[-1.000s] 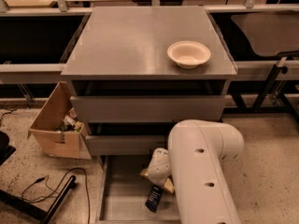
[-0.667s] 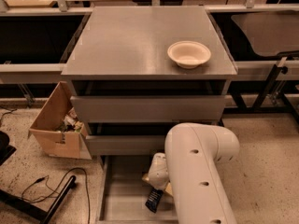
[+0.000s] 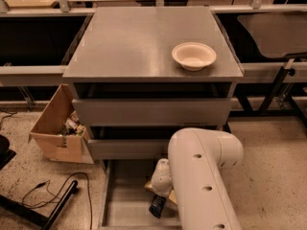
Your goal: Pick rxbar blueberry from bottom drawer and place on counter
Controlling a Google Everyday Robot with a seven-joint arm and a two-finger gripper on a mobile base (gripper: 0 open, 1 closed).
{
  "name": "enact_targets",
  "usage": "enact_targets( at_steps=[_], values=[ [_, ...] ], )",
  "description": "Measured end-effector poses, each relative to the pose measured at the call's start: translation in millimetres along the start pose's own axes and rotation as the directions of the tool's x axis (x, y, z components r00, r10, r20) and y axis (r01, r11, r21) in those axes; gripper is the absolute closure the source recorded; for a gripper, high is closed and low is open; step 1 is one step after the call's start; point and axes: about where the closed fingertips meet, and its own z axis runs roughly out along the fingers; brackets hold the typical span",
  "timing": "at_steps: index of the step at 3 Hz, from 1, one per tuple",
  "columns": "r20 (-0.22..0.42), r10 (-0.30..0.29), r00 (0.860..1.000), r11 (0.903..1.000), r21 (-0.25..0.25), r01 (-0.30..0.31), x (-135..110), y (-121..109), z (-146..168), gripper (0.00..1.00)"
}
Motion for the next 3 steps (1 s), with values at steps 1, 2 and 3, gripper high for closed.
enact_targets(
  at_steps=[1,2,3],
  values=[
    [0.034,-0.038,0.999,0.9992,0.011,0.037,-17,-6,27,0.00],
    [0.060,-0.074,0.995,0.9972,0.012,0.073,-31,-8,59,0.08],
    [0.075,-0.076,0.994,0.9971,-0.003,0.077,-38,-6,83,0.23]
  ],
)
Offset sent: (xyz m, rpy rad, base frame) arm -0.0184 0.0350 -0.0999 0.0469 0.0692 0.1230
